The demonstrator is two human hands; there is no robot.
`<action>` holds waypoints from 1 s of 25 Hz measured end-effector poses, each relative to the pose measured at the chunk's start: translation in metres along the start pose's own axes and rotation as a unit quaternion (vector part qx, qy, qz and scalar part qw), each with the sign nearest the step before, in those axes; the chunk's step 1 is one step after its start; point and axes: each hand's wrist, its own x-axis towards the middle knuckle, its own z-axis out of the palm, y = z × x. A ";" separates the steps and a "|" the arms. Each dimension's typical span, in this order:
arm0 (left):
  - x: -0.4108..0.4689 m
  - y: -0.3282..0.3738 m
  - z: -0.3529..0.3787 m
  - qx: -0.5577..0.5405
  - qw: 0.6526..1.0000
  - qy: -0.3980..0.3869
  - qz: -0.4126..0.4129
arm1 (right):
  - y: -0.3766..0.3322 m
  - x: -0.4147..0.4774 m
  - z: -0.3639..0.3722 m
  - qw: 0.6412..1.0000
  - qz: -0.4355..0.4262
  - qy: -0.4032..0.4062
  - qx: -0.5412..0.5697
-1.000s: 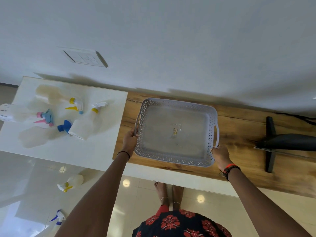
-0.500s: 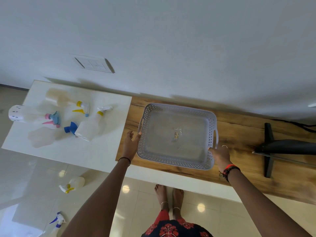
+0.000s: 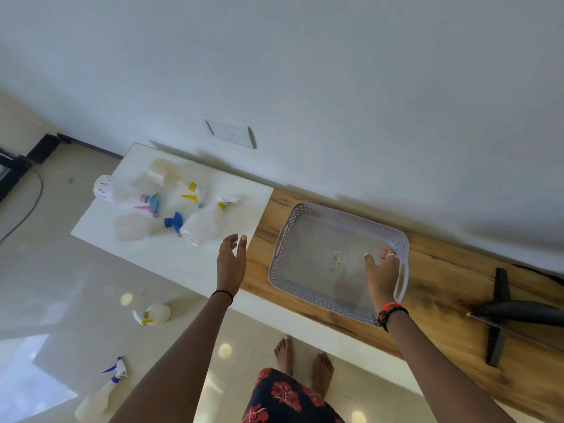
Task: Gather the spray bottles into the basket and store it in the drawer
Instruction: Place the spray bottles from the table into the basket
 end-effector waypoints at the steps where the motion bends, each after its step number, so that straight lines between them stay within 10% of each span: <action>1: 0.002 -0.001 -0.009 0.000 1.000 0.005 -0.001 | -0.009 -0.008 0.010 1.000 -0.010 -0.012 0.013; 12: 0.096 -0.061 -0.092 0.056 0.998 0.034 -0.026 | -0.088 -0.056 0.197 0.968 0.061 -0.240 0.042; 25: 0.231 -0.092 -0.101 0.252 0.937 -0.223 -0.093 | -0.126 -0.059 0.379 0.894 0.266 -0.356 0.053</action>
